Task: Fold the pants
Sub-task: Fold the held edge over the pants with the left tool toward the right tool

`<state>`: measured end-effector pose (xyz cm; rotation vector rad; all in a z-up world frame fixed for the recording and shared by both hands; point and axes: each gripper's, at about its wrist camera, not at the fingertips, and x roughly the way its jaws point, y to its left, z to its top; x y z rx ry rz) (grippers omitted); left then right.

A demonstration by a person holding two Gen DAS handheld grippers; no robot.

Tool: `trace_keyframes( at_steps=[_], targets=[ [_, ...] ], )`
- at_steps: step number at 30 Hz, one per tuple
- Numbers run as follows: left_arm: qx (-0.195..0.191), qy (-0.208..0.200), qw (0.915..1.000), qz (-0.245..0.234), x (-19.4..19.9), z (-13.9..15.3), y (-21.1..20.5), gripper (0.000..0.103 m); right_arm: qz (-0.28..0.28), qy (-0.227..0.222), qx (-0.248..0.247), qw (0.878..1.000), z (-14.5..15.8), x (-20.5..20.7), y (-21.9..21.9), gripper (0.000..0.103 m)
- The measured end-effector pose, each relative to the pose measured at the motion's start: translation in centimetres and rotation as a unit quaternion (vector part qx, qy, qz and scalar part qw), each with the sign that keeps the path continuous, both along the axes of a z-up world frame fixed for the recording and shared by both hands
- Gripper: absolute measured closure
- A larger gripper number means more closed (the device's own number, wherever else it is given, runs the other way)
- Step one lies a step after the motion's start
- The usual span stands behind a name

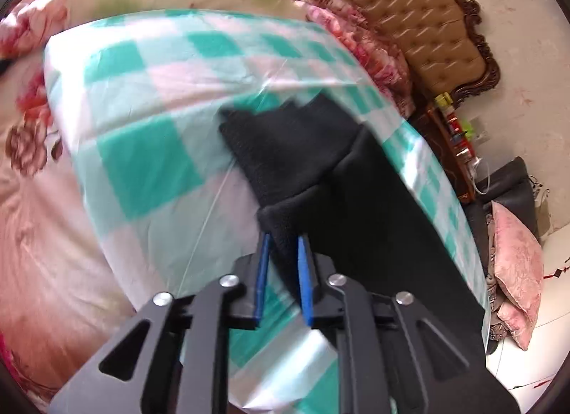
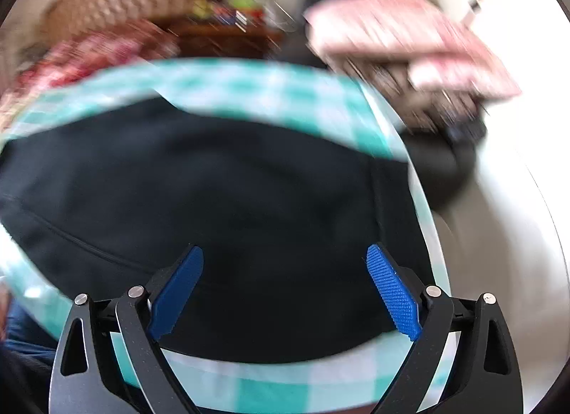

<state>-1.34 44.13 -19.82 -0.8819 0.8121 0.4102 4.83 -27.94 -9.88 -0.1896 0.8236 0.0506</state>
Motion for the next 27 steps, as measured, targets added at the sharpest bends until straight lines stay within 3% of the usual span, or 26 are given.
trace_keyframes(
  at_steps=[2,6,8,9,11,13,14,15,16,19,23,27],
  targets=[
    [0.028,-0.002,0.9996,0.011,-0.4,0.7,0.0,0.075,0.045,-0.025,0.004,0.999,1.8,0.7,3.2,0.013],
    [0.141,-0.009,0.9899,0.018,-0.2,4.1,-1.0,0.068,0.133,-0.027,0.057,0.989,2.8,2.8,9.4,0.013],
    [0.204,-0.02,0.9785,-0.022,0.7,5.9,-3.2,0.068,0.146,-0.013,0.067,0.987,2.4,4.2,11.8,0.013],
    [0.241,-0.027,0.9685,-0.057,1.3,6.6,-4.9,0.068,0.154,-0.009,0.077,0.985,2.2,4.6,12.9,0.013],
    [0.268,-0.032,0.9557,-0.117,2.5,6.7,-7.1,0.068,0.163,0.006,0.105,0.981,2.0,5.1,14.6,0.013],
    [0.271,-0.019,0.9494,-0.157,4.0,5.2,-8.3,0.066,0.174,0.015,0.128,0.976,2.1,5.3,16.2,0.012],
    [0.266,0.01,0.9508,-0.158,4.7,3.9,-8.1,0.067,0.187,0.013,0.136,0.973,2.4,5.1,17.4,0.011],
    [0.256,0.053,0.953,-0.153,5.2,2.0,-7.4,0.07,0.199,0.008,0.133,0.971,2.7,4.8,18.6,0.01],
    [0.245,0.069,0.9557,-0.149,5.2,0.8,-6.7,0.08,0.221,0.003,0.123,0.967,3.0,4.6,20.1,0.009],
    [0.227,0.039,0.9611,-0.152,4.5,0.5,-5.8,0.08,0.276,0.007,0.101,0.956,2.8,5.4,24.6,0.005],
    [0.256,0.046,0.9506,-0.17,4.5,0.1,-6.3,0.08,0.316,0.029,0.08,0.945,0.3,8.9,31.9,0.006],
    [0.264,0.059,0.9478,-0.169,4.7,0.0,-6.9,0.08,0.28,0.048,0.073,0.956,-3.2,13.2,38.7,0.007]
  ],
)
